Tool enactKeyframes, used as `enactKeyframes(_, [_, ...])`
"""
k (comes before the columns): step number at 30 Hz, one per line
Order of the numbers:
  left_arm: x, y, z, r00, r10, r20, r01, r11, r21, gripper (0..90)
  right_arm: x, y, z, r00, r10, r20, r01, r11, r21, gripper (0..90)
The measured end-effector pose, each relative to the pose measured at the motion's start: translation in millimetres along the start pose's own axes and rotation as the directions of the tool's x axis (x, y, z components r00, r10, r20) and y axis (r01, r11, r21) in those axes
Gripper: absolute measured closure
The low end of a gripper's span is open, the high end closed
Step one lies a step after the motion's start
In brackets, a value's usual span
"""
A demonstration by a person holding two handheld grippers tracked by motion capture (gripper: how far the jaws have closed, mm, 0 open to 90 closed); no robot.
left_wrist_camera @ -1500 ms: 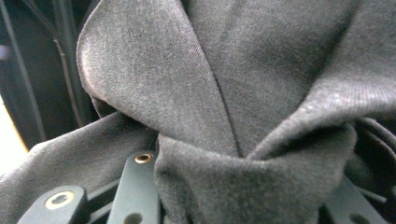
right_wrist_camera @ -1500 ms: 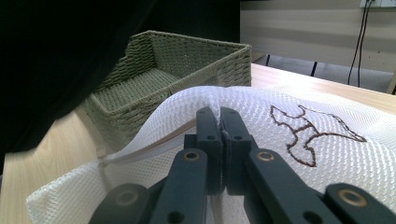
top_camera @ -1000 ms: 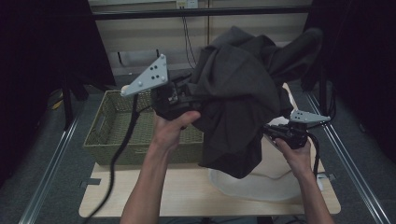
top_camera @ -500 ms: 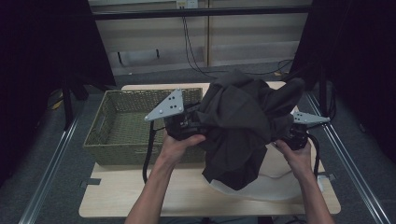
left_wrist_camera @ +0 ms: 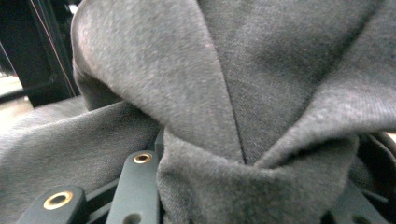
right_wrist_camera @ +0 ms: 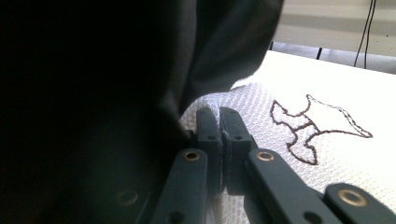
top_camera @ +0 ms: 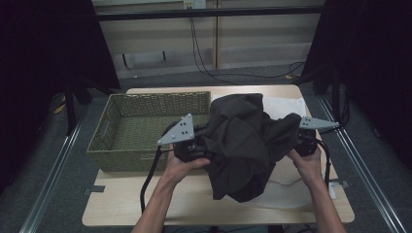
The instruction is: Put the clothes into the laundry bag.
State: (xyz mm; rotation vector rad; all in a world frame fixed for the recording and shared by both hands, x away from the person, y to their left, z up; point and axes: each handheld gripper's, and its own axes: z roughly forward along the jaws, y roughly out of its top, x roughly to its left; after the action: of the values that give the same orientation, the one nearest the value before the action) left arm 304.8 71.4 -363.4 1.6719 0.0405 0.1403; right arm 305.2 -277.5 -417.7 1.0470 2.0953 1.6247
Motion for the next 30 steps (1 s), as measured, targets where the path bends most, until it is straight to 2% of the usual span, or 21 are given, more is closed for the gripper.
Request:
enactKeyframes(7, [-8.1,-21.0,17.0,0.9992,0.020,0.034,-0.023,0.9958,0.089,58.9,-0.1,-0.1,-0.8,1.0000,0.000,0.007,0.000,1.000,0.004,88.5])
enactKeyframes(11, [-13.2,-28.4,26.8,0.9977,0.034,0.059,-0.043,0.9876,0.151,58.8,-0.2,-0.4,-0.2,1.0000,0.000,0.006,0.000,1.000,0.011,88.5])
enactKeyframes(13, [-14.1,-33.1,32.3,0.9965,0.037,0.075,-0.051,0.9805,0.190,58.7,-0.1,-0.4,0.3,1.0000,0.001,0.006,-0.001,1.000,0.013,88.5])
enactKeyframes(14, [-15.6,-36.3,35.7,0.9966,0.030,0.076,-0.045,0.9796,0.196,58.7,-0.1,-0.5,0.6,1.0000,-0.003,0.009,0.003,1.000,0.013,88.6])
enactKeyframes(16, [-16.9,-42.3,41.3,0.9949,0.030,0.096,-0.051,0.9717,0.230,58.5,0.1,-0.5,0.8,1.0000,-0.003,0.008,0.003,1.000,0.016,88.6])
enactKeyframes(18, [-18.3,-51.0,46.7,0.9949,0.020,0.098,-0.044,0.9673,0.250,58.5,0.6,-0.3,0.4,0.9999,-0.003,0.011,0.003,1.000,0.016,88.6])
enactKeyframes(21, [-20.8,-67.0,55.8,0.9944,-0.006,0.106,-0.027,0.9511,0.308,58.5,1.7,0.3,0.1,1.0000,-0.004,0.002,0.004,1.000,0.019,88.6])
enactKeyframes(22, [-22.6,-73.1,59.7,0.9946,-0.007,0.104,-0.028,0.9407,0.338,58.5,2.2,0.5,0.4,1.0000,-0.006,0.004,0.006,1.000,0.021,88.6])
enactKeyframes(23, [-24.2,-76.6,62.0,0.9956,-0.015,0.092,-0.018,0.9380,0.346,58.5,2.8,0.6,1.2,0.9999,-0.010,-0.001,0.010,1.000,0.024,88.6])
enactKeyframes(25, [-24.2,-81.6,66.2,0.9940,-0.033,0.105,-0.008,0.9277,0.373,58.5,3.9,0.7,2.1,0.9999,-0.014,-0.002,0.014,0.999,0.028,88.6])
enactKeyframes(26, [-24.9,-83.4,68.6,0.9937,-0.029,0.108,-0.014,0.9241,0.382,58.5,4.5,0.9,2.1,0.9999,-0.011,-0.003,0.011,1.000,0.028,88.6])
enactKeyframes(28, [-28.0,-87.8,74.5,0.9939,-0.035,0.105,-0.012,0.9106,0.413,58.5,5.7,1.6,2.0,0.9999,-0.016,-0.005,0.016,1.000,0.027,88.6])
enactKeyframes(29, [-27.3,-89.8,76.6,0.9924,-0.040,0.116,-0.013,0.9058,0.423,58.5,6.7,2.1,1.9,0.9998,-0.017,-0.005,0.017,0.999,0.027,88.6])
enactKeyframes(30, [-27.3,-94.2,79.7,0.9918,-0.067,0.109,0.013,0.8990,0.438,58.5,7.2,2.5,1.7,0.9998,-0.018,-0.006,0.018,0.999,0.027,88.6])
